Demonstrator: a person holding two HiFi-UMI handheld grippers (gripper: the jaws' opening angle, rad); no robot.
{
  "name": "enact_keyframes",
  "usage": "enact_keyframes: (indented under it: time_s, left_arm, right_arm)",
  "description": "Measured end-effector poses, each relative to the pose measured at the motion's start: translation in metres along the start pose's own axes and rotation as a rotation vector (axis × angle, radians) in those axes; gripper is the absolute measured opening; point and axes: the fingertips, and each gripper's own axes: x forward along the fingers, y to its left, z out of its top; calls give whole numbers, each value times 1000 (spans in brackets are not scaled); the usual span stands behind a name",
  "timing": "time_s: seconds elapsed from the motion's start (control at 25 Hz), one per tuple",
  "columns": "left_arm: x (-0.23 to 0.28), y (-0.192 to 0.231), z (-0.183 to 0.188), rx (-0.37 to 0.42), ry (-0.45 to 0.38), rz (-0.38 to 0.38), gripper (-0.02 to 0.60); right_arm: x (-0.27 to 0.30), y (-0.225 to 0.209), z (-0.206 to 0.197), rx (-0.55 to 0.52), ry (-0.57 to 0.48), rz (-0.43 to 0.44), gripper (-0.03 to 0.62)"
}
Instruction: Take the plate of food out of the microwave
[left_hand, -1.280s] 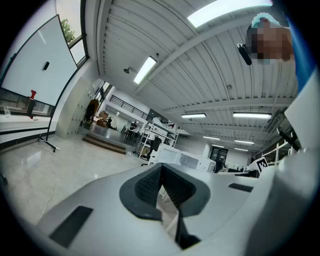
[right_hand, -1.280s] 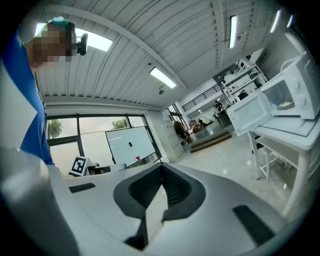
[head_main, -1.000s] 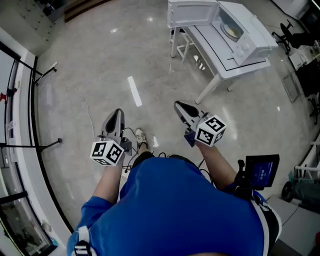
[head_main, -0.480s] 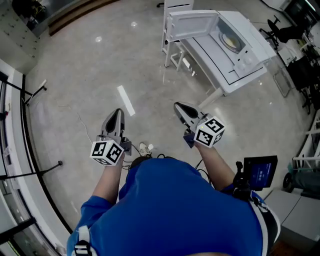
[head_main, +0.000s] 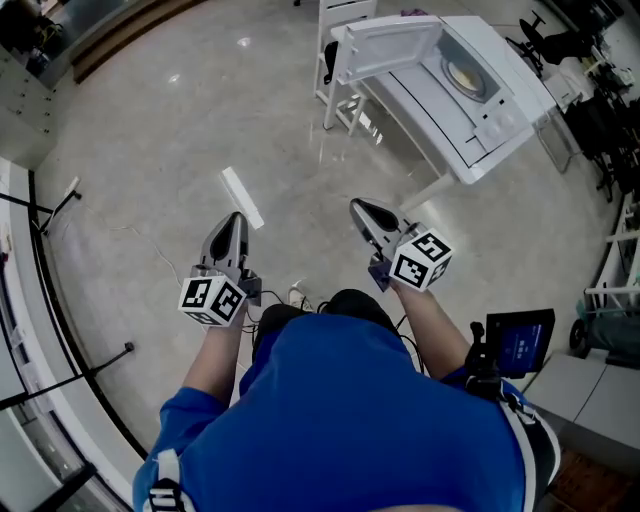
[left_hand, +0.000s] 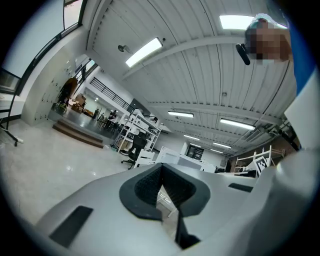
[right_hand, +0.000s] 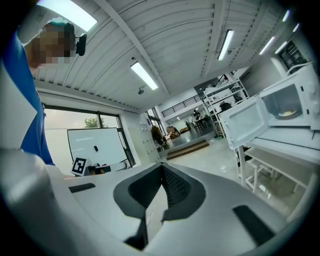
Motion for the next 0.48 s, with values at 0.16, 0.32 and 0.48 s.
enact_keyframes:
  time_s: [0.16, 0.32, 0.48]
  left_arm:
    - [15, 1, 3, -12, 17, -23, 11]
    - [41, 1, -1, -9, 30, -60, 11]
    - [85, -2, -8, 2, 52, -80, 11]
  right_arm:
    - [0, -7, 8, 5, 1, -36, -9]
    - [5, -27, 15, 1, -20, -65, -9]
    - [11, -66, 28, 15, -46, -85, -9]
